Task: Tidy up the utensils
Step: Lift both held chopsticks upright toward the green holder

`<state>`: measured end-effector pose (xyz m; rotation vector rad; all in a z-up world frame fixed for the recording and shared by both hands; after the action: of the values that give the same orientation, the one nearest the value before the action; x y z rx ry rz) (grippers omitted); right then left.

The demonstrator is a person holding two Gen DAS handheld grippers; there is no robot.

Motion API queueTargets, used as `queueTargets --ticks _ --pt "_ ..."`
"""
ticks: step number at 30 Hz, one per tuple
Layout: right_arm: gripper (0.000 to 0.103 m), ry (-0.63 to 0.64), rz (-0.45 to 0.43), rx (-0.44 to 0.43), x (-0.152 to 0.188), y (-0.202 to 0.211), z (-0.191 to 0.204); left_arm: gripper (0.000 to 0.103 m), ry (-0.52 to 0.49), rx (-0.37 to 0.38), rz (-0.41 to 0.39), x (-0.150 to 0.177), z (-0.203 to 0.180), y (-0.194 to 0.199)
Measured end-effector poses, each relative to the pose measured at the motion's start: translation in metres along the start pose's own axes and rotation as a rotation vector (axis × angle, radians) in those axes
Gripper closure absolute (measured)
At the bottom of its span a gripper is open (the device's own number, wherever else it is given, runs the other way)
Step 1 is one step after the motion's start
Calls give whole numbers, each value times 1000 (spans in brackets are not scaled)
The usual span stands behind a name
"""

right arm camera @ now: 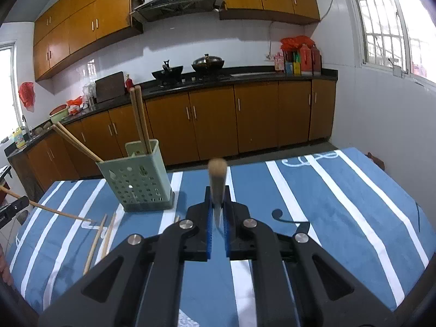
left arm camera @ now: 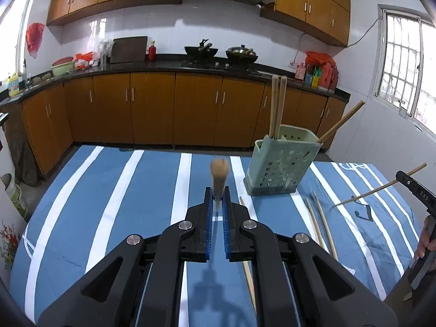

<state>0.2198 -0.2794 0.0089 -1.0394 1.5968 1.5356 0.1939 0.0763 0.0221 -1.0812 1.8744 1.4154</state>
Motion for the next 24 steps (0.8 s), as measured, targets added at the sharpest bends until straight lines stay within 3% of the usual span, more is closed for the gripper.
queueTargets --ticks 9,16,20,24 --pt "95 19 -54 -48 -28 14 9 96 -23 45 -24 -14 -15 12" --pt "95 10 -140 -199 -73 44 26 96 -49 148 -72 -40 -48 31" --pt "95 7 -210 -263 -99 62 39 96 -61 208 -133 -59 -75 43" --pt "95 34 -293 -257 -129 71 52 96 -47 233 -213 -83 -95 45"
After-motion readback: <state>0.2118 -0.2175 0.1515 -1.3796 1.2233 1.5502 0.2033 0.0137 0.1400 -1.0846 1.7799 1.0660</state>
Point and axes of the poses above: each gripper's, at about its wrist camera, not at the fingertips, and y roughly against the way its jaws point, z to its left, x to its underside, the point moved 4 cm from there along -y, roughly the way its jaws point, and after that the axes turned 12 degrees about y, right-handed, at the moved point
